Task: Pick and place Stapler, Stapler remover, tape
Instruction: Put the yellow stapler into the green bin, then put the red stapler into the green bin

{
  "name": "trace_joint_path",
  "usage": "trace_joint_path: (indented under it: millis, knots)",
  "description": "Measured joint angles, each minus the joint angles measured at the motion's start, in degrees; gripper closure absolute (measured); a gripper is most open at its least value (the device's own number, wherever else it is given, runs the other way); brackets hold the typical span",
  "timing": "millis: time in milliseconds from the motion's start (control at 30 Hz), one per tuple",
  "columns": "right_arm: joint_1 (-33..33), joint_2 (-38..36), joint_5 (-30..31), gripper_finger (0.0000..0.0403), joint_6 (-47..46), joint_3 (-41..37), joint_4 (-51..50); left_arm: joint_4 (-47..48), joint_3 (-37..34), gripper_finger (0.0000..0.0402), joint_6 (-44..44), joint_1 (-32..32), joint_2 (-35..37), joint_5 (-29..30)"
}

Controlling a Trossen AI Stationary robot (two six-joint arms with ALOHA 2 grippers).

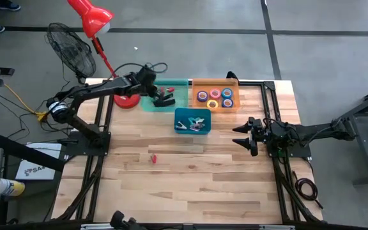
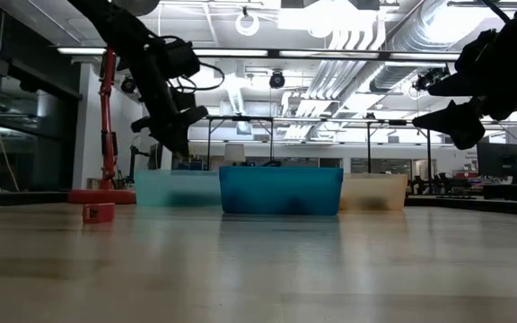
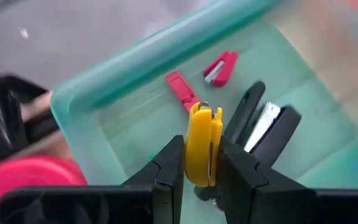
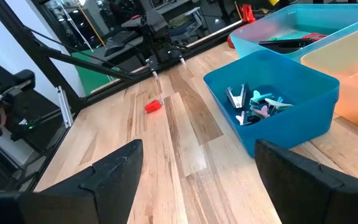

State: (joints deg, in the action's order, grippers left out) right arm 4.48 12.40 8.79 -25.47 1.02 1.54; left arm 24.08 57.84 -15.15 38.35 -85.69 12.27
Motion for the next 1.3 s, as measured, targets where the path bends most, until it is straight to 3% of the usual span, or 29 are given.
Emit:
trace_joint_path:
  millis: [300, 800, 1300]
  knots:
    - [-0.01, 0.00, 0.01, 0.0104, 0.00, 0.00, -0.01, -0.34, 0.00, 0.0333, -12.20, 4.19, -2.89, -5.78]
    - [-0.01, 0.00, 0.01, 0.0104, 0.00, 0.00, 0.01, -1.41, -0.04, 0.0327, -17.32, 4.02, -9.11, -4.24]
    - [0.00, 0.00, 0.00, 0.0104, 0.00, 0.00, -0.01, -0.91, -0.04, 0.0190, -16.07, 4.02, -9.04, -5.25]
